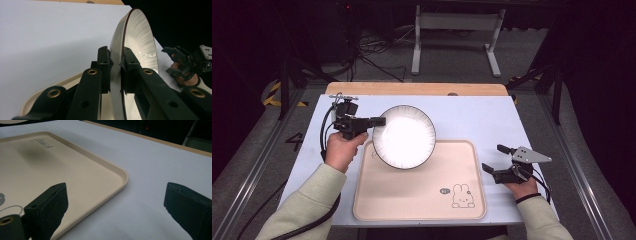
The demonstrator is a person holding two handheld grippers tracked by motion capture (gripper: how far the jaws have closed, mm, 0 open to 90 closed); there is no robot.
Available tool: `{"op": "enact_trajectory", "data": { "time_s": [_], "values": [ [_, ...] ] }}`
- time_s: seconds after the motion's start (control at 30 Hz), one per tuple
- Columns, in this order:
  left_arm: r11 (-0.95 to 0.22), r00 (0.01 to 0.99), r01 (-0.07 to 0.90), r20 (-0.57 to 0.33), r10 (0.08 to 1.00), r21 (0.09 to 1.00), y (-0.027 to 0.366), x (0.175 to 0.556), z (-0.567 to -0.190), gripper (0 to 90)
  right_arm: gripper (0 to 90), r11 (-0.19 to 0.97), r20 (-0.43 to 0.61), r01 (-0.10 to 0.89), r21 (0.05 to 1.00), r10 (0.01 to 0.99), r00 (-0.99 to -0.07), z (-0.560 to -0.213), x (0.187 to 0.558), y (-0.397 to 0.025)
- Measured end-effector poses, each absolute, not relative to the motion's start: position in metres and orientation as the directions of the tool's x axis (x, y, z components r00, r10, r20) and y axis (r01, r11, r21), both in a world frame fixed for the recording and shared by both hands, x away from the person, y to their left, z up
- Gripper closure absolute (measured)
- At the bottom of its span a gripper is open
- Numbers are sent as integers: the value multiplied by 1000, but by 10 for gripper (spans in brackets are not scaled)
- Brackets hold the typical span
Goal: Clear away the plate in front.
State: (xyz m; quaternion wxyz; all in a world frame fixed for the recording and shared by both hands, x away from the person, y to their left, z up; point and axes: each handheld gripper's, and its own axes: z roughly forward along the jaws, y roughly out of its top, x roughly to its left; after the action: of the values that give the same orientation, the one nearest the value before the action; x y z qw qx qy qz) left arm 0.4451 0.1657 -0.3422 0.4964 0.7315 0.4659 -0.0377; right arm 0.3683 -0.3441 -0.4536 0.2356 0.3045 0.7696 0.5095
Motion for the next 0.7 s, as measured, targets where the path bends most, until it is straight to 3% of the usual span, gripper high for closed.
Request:
{"op": "enact_trajectory", "data": {
  "time_s": [0.7],
  "values": [
    [-151, 620, 710, -509, 597, 688, 142, 431, -354, 801, 60, 296, -53, 228, 928, 708, -704, -454, 368, -344]
  ]
}}
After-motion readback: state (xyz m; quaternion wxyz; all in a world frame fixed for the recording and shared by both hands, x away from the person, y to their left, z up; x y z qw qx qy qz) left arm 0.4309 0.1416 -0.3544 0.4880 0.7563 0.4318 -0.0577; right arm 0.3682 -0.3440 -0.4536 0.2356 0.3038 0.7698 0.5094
